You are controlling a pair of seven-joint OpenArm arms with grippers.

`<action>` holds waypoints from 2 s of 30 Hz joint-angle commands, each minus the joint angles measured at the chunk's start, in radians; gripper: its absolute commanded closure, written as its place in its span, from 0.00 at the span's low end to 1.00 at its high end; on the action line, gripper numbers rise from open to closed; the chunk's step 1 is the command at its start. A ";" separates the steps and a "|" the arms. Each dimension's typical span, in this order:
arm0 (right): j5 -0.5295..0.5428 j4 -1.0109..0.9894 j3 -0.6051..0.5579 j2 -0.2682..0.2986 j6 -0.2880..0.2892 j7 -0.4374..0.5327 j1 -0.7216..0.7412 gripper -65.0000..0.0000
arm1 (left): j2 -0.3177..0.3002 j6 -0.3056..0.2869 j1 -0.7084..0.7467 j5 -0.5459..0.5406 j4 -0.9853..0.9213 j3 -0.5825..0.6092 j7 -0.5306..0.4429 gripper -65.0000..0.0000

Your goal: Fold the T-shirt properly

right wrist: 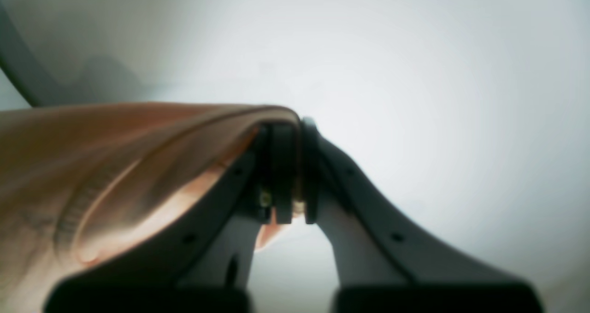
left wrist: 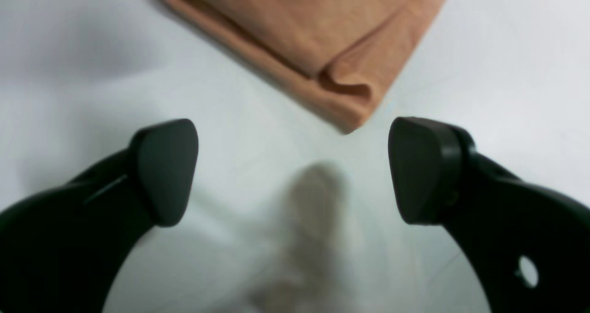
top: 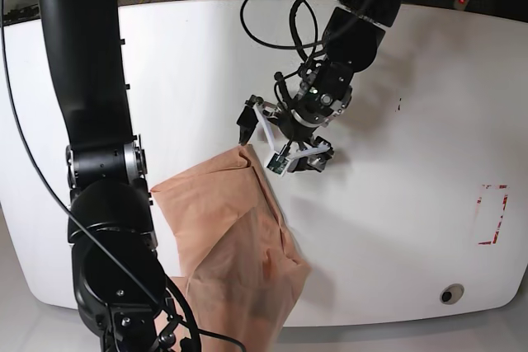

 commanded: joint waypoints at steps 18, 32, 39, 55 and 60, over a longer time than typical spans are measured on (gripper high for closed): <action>-0.010 0.017 0.013 0.027 -0.017 0.014 0.045 1.00 | 0.082 0.012 -0.098 0.002 -0.266 0.115 -0.139 0.17; -0.010 0.018 0.013 0.033 -0.017 0.016 0.009 1.00 | 0.102 0.013 -0.189 -0.004 -0.455 0.115 -0.176 0.18; -0.011 0.018 0.013 0.033 -0.017 0.016 0.006 1.00 | 0.106 0.167 -0.232 -0.004 -0.558 0.115 -0.174 0.83; -0.010 0.018 0.013 0.122 -0.017 0.017 0.020 1.00 | -0.046 0.234 -0.164 0.001 -0.243 -0.071 0.007 1.00; -0.016 0.018 0.043 0.135 -0.017 0.019 0.028 1.00 | -0.135 0.234 -0.110 -0.004 -0.012 -0.126 0.097 1.00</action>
